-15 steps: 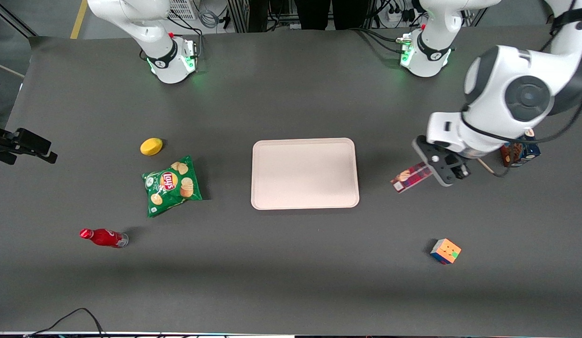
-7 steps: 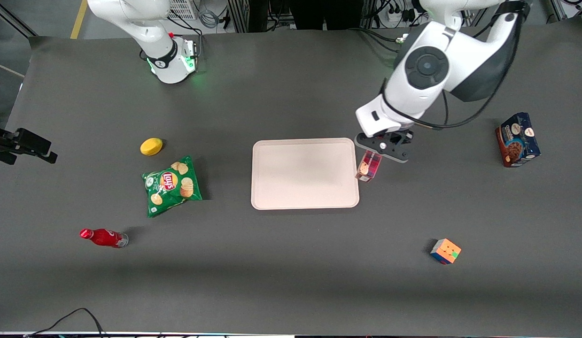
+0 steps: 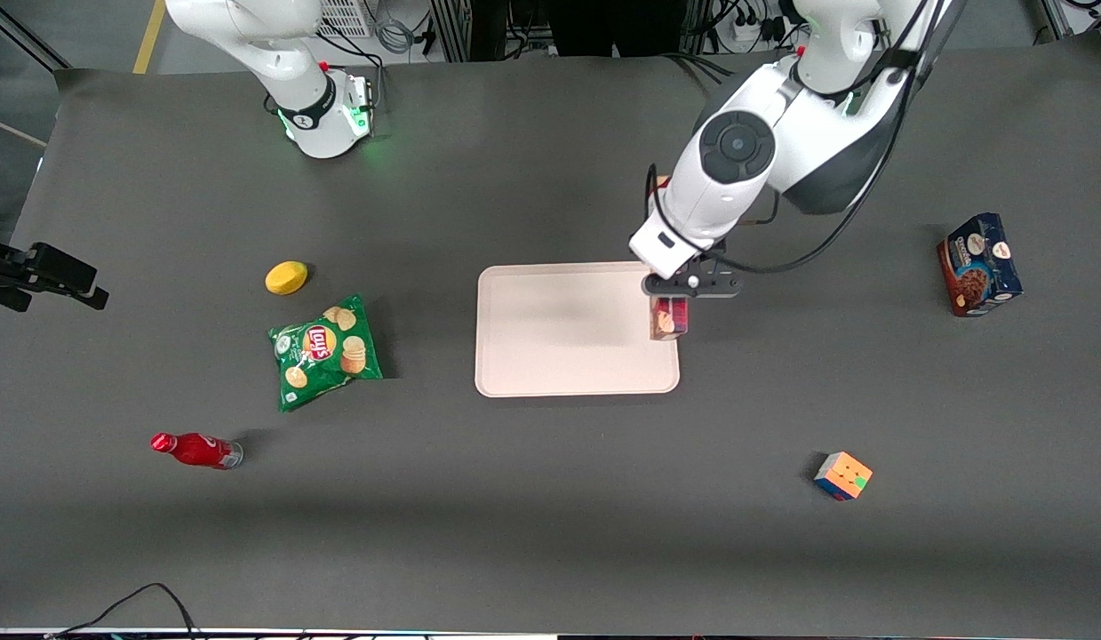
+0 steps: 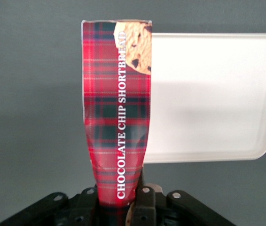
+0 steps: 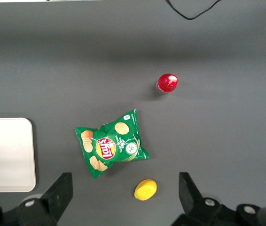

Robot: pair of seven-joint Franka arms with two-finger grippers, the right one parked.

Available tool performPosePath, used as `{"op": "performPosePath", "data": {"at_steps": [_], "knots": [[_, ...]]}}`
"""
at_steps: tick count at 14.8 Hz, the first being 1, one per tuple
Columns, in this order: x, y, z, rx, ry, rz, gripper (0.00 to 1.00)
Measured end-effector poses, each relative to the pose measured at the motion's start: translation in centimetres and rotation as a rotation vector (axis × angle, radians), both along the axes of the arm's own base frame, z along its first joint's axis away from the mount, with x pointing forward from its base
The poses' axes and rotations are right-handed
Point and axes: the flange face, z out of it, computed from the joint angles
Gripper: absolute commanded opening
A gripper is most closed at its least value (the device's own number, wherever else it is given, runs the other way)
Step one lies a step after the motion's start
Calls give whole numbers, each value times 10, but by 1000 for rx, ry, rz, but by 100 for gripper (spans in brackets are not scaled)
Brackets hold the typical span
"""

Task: Place red cookie box on tray
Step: 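Carry the upright cookie box over the tray and lower it, then set the box down on the tray and open the left gripper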

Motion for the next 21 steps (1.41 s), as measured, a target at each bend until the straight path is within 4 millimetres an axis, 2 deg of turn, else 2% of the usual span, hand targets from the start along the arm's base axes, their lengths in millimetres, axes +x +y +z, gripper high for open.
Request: {"op": "performPosePath", "data": {"at_steps": [6, 12, 16, 21], "knots": [[-2, -14, -89, -10, -22, 22, 3], [-9, -18, -149, 20, -58, 19, 3], [-16, -21, -178, 65, -81, 21, 3], [-14, -26, -183, 36, -106, 27, 3]]}}
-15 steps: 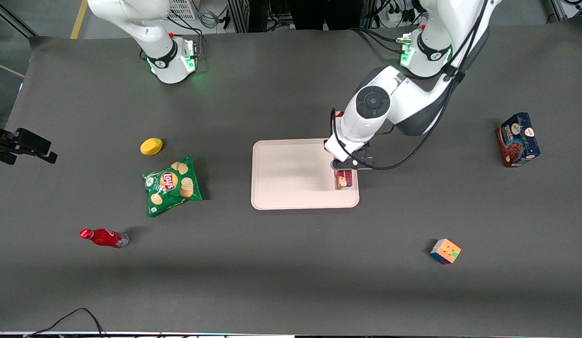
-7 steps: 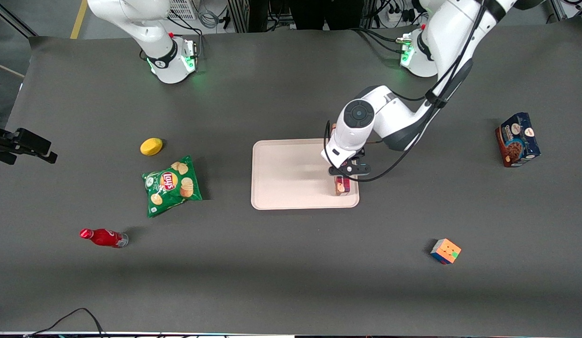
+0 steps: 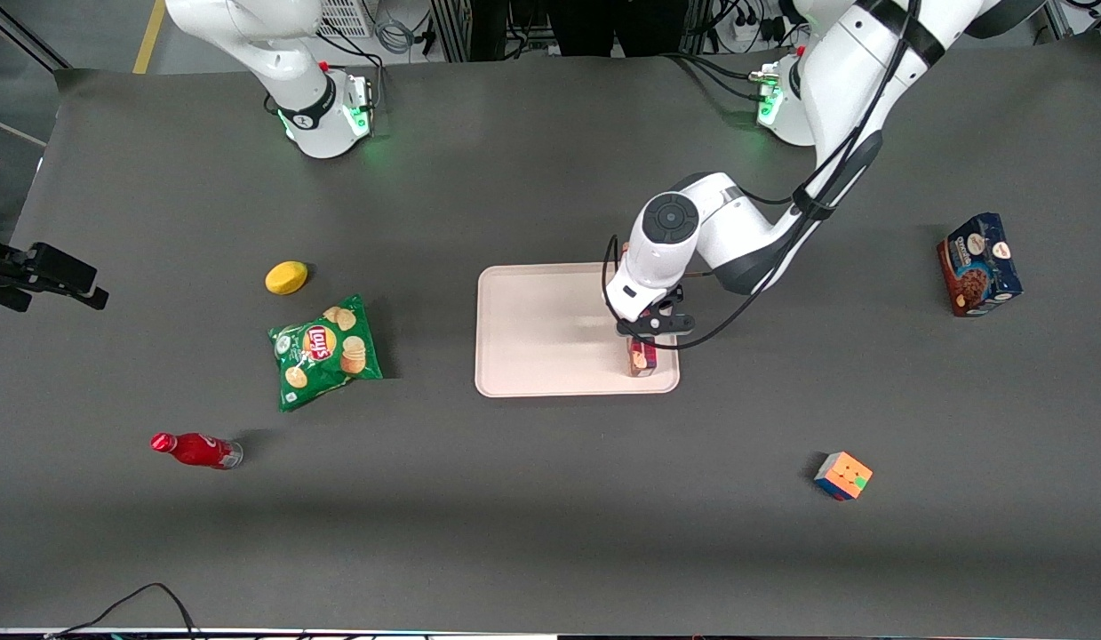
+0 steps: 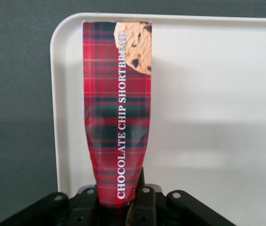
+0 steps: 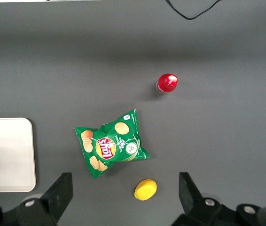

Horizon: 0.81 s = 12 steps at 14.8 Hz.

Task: Place red cookie box on tray
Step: 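Set the box down on the tray and open the left gripper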

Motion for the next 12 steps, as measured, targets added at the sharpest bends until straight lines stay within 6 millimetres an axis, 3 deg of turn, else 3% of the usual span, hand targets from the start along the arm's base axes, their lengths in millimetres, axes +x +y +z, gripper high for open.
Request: {"op": "performPosePath", "data": {"at_steps": [3, 5, 7, 8, 12], "knots": [[-1, 0, -5, 17, -18, -32, 14], [-1, 0, -6, 21, -25, -42, 45], [-1, 0, -6, 23, -28, -45, 94], [-1, 0, -6, 23, -28, -46, 100], [-1, 1, -8, 25, -27, -44, 100]]}}
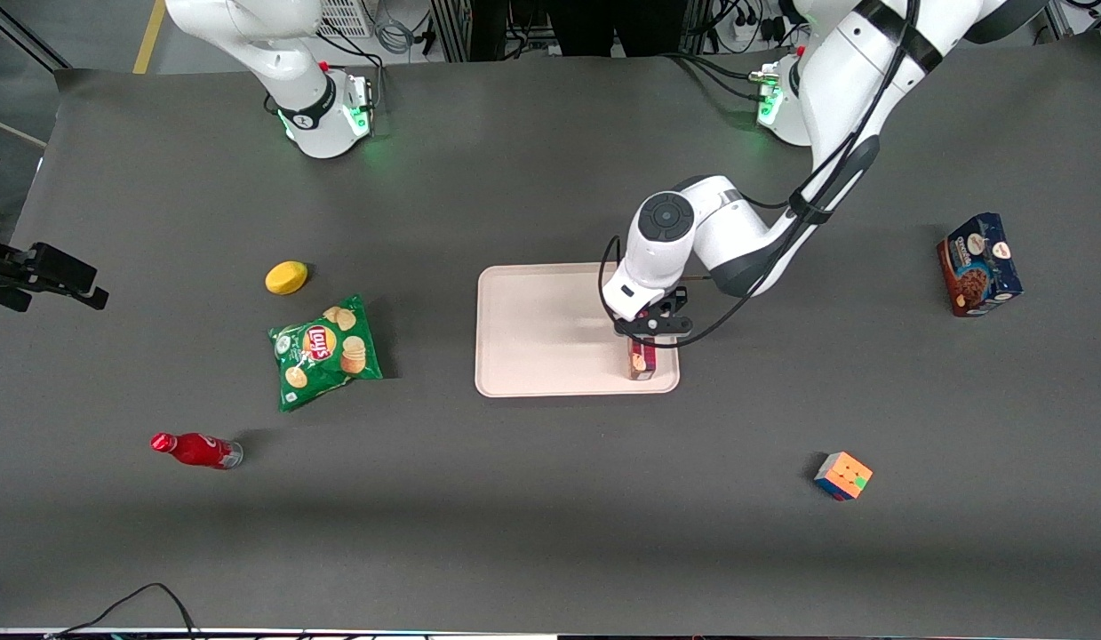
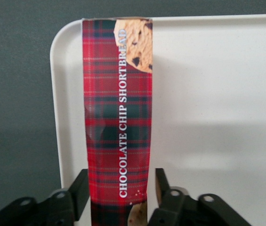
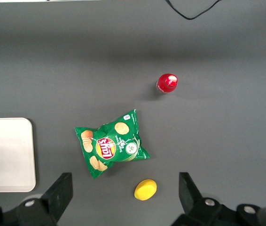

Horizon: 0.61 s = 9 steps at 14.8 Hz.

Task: Place red cookie box on tray
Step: 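Set the box down on the tray and open the left gripper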

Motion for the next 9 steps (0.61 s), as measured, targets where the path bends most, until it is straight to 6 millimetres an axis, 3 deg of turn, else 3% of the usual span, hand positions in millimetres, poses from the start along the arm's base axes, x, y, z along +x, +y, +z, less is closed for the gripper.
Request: {"op": "performPosePath", "data": {"at_steps": [5, 9], "knots": [[5, 0, 4, -6, -9, 10, 100], [22, -3, 22, -27, -45, 27, 100]]}}
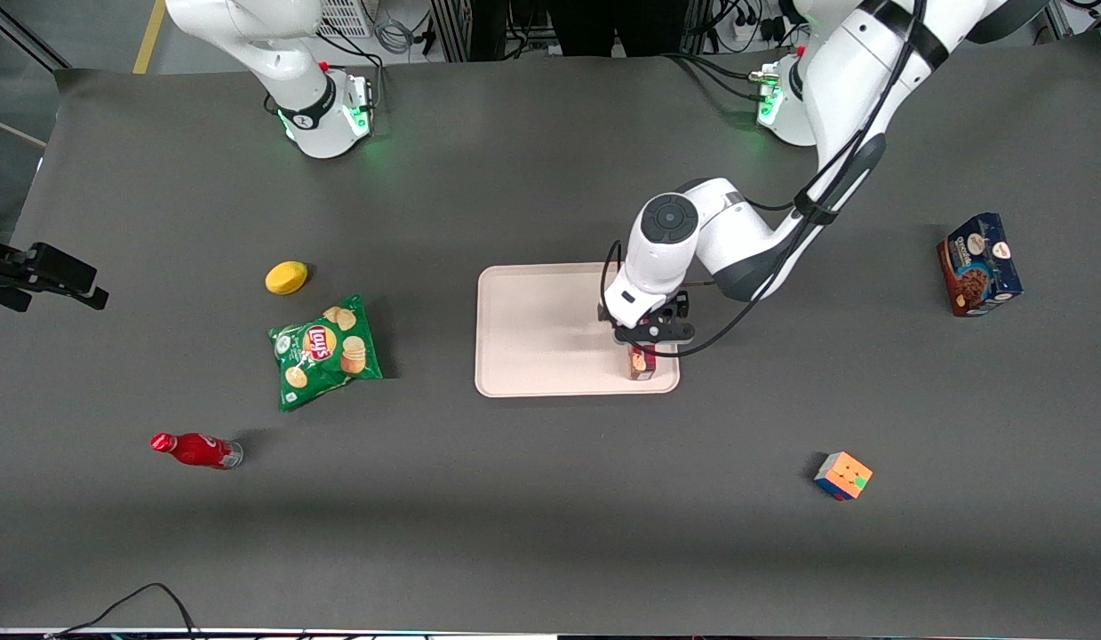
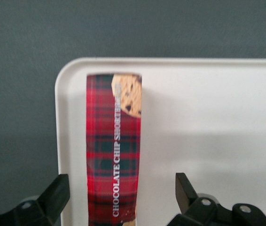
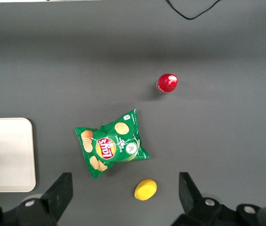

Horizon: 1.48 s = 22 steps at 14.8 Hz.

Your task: Place red cookie box on tray

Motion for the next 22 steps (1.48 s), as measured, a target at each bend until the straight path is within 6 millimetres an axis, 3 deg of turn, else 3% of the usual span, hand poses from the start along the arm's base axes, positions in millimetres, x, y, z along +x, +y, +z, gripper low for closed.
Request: {"op": "performPosePath", "data": {"at_steps": [2, 5, 7, 9, 12, 14, 18, 22], "knots": [[11, -1, 21, 9, -26, 11, 100], [21, -6, 77, 61, -56, 32, 100], [26, -8, 129, 72, -32, 45, 100], [35, 3, 195, 75, 33, -7, 100], [66, 60, 290, 101, 62, -36, 100], [85, 106, 331, 113, 45, -49, 100], [95, 204, 369, 122, 95, -73, 100], [76, 293, 387, 96, 107, -77, 100]]}}
